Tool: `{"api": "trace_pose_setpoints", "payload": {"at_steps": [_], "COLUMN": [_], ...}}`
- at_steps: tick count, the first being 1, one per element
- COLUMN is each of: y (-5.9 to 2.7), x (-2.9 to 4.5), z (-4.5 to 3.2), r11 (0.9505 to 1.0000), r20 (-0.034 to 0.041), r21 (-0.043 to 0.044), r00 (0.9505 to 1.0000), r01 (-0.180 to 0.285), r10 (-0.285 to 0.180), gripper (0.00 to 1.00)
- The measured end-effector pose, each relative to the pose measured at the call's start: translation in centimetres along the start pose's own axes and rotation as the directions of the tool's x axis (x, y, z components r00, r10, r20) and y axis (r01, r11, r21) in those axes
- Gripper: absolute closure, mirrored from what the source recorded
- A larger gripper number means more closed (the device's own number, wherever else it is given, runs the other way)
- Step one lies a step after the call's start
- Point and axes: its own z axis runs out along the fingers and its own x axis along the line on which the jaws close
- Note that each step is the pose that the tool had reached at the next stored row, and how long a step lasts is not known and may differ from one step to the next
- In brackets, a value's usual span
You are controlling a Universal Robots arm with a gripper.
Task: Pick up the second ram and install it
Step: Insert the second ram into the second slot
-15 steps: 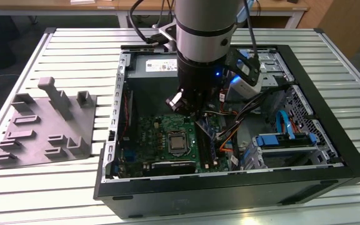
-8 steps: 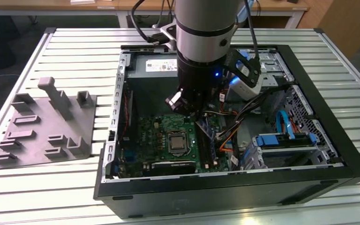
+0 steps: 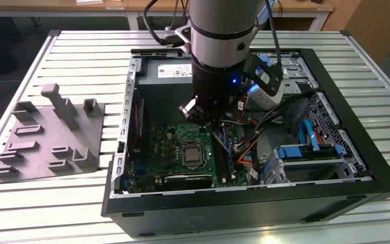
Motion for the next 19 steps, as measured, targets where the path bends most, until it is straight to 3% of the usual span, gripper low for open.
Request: {"api": "trace_pose_setpoints", "payload": {"at_steps": [19], "y": [0.00], "x": [0.00], "z": [0.03], "r11": [0.9967], "r20": [0.0002], "r21": [0.0049], "r00": [0.9967], "r01": [-0.082], "r10": [0.082], "gripper": [0.86]}}
